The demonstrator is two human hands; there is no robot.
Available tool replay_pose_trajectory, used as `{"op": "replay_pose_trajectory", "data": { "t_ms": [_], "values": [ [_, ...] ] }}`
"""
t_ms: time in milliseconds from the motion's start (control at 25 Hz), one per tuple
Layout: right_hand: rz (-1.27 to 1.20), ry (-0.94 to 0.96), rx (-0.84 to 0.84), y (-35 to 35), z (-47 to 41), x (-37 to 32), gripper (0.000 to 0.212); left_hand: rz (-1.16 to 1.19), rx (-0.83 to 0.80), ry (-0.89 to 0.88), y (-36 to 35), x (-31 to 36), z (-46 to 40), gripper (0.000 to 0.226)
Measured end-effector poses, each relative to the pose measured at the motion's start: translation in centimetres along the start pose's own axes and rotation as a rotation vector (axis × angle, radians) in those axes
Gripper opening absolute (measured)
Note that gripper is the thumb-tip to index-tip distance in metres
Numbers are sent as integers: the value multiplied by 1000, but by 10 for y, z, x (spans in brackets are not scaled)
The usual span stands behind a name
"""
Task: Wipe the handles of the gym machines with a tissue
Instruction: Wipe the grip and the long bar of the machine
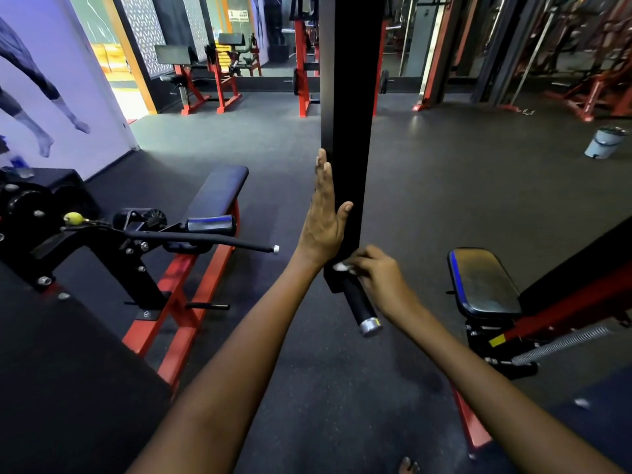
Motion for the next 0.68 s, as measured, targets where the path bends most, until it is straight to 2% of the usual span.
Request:
{"op": "replay_pose_trajectory", "data": {
  "t_ms": [40,80,160,200,280,400,560,680],
  "values": [
    [-23,-42,6,-12,-3,-3,8,-2,-1,-3,0,0,1,69],
    [-13,-84,15,-20,3,0,8,-3,-4,-11,0,0,1,69],
    [10,-43,-2,-20,37,7,13,0,-7,-22,0,0,1,68],
    [28,-30,43,-13,57,11,17,1,-10,-19,0,0,1,68],
    [-54,-132,136,6,77,25,11,1,-2,-24,0,0,2,67],
    [-45,-183,325,9,34,40,17,0,26,-32,0,3,2,65],
    [-285,-86,256,-20,8,11,21,-22,30,-35,1,4,4,64],
    [-428,-296,254,-24,57,35,27,-27,26,-31,4,1,4,64]
  ]
}}
Point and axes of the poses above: each hand's wrist, its own z-axis away from the middle knuckle, its own y-axis out of the back of the hand, x = y × z, the point moved 2 cm from there along -z, towards the middle knuckle, and after that the axes turned 5 degrees about x, right-handed, at the moved point
